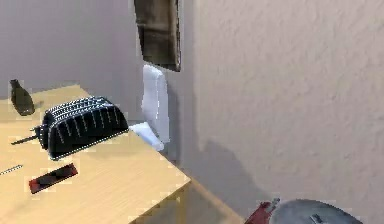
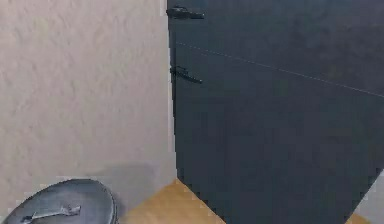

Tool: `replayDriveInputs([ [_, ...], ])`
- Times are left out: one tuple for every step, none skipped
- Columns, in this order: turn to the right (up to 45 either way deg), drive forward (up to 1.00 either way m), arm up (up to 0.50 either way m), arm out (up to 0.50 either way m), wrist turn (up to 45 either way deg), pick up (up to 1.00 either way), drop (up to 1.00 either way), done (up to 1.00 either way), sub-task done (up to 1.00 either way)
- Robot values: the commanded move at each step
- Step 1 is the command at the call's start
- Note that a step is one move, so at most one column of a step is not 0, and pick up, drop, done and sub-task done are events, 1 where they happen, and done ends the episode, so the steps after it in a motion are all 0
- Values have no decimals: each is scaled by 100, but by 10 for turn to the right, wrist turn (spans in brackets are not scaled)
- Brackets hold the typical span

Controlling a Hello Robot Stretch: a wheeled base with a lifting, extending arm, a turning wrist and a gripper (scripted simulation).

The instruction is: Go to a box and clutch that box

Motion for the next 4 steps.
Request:
replayDriveInputs([
  [-450,0,0,0,0,0,0,0,0],
  [-150,0,0,0,0,0,0,0,0],
  [0,0,38,0,0,0,0,0,0],
  [0,0,0,42,0,0,0,0,0],
])
